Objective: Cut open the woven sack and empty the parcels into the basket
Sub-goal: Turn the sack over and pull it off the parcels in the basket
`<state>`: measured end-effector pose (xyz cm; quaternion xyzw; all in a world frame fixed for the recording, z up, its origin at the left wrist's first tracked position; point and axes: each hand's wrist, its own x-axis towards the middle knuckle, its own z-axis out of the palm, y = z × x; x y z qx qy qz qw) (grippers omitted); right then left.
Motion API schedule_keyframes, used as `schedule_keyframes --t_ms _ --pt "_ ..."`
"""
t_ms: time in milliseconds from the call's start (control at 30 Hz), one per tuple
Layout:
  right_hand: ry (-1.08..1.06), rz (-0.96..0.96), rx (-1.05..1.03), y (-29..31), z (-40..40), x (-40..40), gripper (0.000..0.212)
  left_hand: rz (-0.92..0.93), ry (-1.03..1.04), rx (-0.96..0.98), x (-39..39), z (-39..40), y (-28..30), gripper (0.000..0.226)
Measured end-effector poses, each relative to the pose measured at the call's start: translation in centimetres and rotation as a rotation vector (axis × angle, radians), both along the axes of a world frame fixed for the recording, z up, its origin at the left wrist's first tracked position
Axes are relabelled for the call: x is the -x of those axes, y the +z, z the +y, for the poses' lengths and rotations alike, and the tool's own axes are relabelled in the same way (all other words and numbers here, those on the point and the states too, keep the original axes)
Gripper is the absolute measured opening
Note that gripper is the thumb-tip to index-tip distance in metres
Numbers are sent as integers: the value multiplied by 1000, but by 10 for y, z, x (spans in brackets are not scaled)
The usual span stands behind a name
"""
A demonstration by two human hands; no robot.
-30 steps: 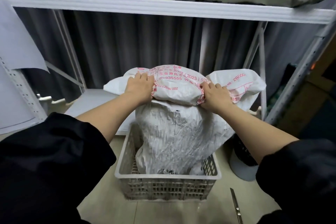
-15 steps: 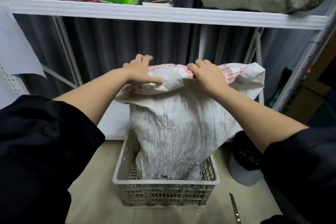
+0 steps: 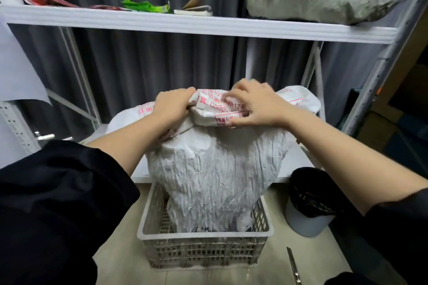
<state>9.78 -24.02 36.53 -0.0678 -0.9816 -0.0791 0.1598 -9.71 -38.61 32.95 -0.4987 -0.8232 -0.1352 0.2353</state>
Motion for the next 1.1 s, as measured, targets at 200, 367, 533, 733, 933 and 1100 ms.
schedule_keyframes --t_ms 200,367,533,733,933,1100 --pt "-332 -303 214 -17 26 6 116 -151 -156 81 -8 -12 6 20" --pt "-361 -207 187 -43 18 8 44 -521 103 382 -1 -27 2 87" --pt "-340 -34 154 -23 2 12 12 -235 310 313 -5 -31 20 42" --pt "-318 393 -174 37 14 25 17 80 278 -142 3 -36 78 35" --pt "-288 214 -190 7 8 22 19 59 276 45 0 -40 53 34" --pt "-314 392 -230 25 9 21 18 118 292 -84 1 -39 79 34"
